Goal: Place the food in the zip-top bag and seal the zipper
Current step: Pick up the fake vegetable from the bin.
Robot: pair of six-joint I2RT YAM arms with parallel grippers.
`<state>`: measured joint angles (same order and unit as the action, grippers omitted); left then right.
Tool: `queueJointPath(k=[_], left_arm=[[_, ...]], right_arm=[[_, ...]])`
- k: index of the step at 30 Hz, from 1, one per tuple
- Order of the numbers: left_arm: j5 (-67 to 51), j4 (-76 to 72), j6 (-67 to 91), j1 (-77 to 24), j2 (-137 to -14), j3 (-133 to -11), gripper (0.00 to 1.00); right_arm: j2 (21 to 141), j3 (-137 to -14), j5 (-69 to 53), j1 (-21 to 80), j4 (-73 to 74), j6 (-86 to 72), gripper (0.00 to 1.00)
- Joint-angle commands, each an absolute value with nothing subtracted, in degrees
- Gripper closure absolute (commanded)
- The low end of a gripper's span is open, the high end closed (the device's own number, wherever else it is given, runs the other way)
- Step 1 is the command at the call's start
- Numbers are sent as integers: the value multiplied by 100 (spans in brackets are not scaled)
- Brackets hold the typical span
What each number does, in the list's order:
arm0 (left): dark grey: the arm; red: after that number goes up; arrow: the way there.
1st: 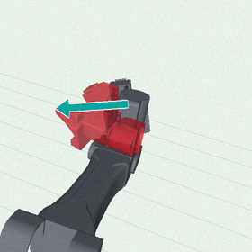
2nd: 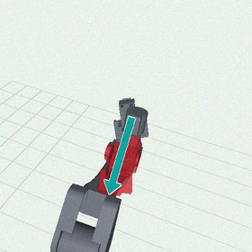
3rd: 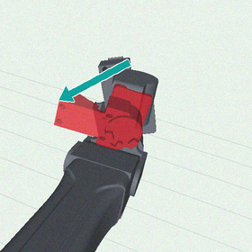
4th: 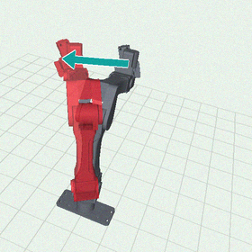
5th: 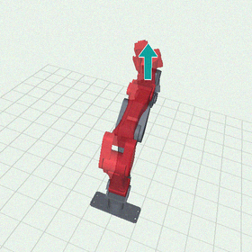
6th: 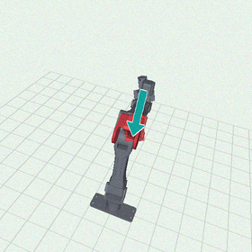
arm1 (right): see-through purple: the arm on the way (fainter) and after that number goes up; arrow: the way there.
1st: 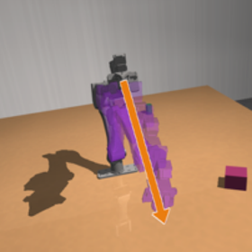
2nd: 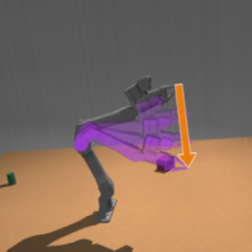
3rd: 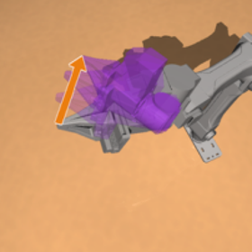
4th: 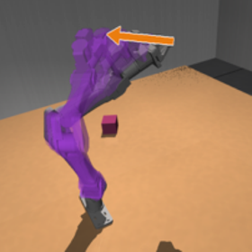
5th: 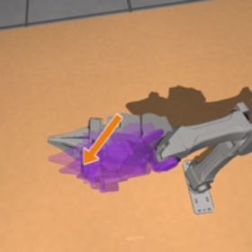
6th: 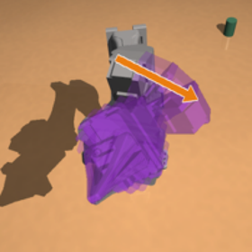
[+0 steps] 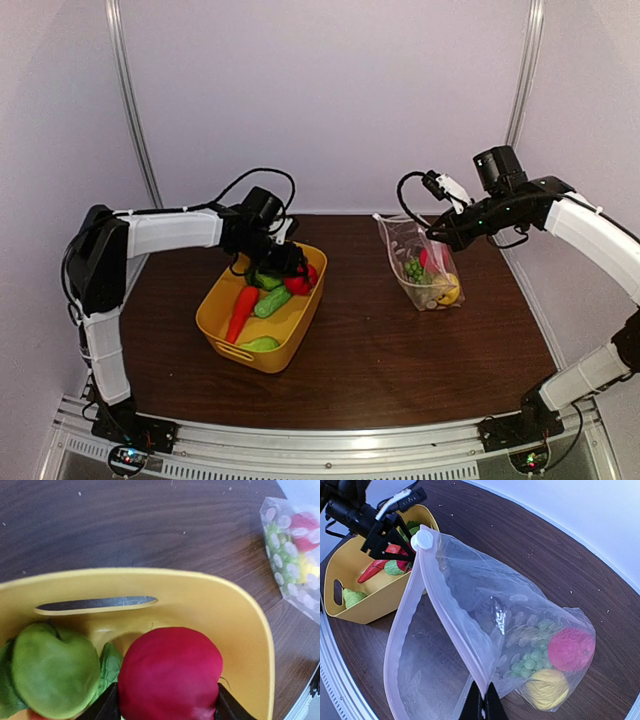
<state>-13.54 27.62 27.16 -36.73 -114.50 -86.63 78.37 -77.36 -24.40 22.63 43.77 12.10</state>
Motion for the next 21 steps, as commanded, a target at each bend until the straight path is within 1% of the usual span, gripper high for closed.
queueJointPath(k=[1, 6, 11, 16, 18, 21], left_arm=[[-882, 2637, 2758, -3658, -10342, -8505, 52], [-902, 2428, 2724, -3721, -9501, -8111, 52], [-1051, 2040, 2523, -4077, -8912, -8027, 53], [-1250, 1403, 2380, -4558, -8762, -8063, 53], [-1134, 1275, 2379, -4733, -8772, -8162, 53], [-1053, 875, 2569, -4960, -8796, -8127, 53]], right_arm=[[7646, -7831, -2131, 2276, 4594, 1330, 100], [7516, -7809, -1997, 2276, 4589, 1342, 100], [7510, -7906, -1881, 2271, 4601, 1327, 100], [7744, -8277, -1733, 2273, 4921, 1500, 100], [7902, -8503, -1694, 2271, 5187, 1584, 100], [7953, -8598, -1581, 2276, 5188, 1590, 100]])
